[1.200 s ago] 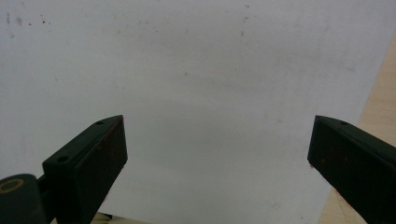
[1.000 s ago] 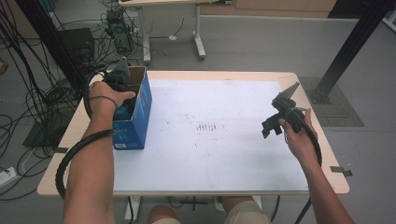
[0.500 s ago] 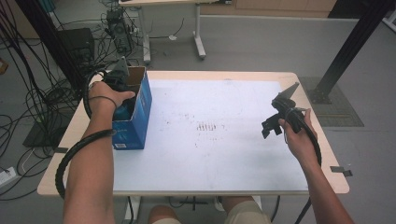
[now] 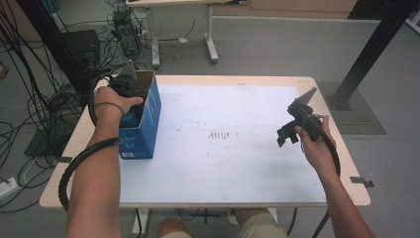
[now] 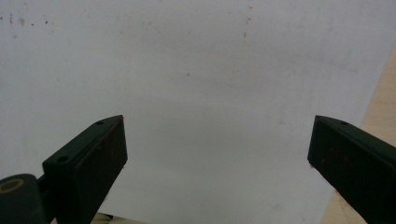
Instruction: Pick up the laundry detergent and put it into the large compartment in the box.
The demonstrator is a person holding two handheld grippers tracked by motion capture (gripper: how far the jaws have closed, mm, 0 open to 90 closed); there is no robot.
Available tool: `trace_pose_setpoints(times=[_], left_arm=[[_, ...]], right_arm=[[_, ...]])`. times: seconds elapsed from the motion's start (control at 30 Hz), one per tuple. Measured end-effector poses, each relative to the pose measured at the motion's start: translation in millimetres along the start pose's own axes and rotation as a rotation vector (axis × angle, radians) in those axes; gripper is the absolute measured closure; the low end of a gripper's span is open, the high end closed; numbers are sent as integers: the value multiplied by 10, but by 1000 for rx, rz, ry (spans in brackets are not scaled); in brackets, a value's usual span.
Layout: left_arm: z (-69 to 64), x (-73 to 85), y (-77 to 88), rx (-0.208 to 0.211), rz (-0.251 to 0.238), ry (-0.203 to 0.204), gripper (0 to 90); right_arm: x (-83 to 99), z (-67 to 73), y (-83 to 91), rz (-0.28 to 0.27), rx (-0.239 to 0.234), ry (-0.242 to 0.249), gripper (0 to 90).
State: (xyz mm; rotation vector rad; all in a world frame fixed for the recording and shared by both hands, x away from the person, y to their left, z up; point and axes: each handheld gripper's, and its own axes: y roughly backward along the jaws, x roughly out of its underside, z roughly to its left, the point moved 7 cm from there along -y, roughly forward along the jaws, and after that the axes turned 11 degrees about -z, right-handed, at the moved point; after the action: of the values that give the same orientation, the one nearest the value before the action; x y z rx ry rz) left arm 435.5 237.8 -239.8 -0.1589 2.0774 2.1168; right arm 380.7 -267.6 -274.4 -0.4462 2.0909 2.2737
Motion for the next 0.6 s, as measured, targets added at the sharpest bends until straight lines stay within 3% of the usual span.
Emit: trace_pose_setpoints(times=[0.6], left_arm=[[1, 8, -1, 0, -5, 4, 371]], right_arm=[[-4, 10, 14, -3, 1, 4, 49]])
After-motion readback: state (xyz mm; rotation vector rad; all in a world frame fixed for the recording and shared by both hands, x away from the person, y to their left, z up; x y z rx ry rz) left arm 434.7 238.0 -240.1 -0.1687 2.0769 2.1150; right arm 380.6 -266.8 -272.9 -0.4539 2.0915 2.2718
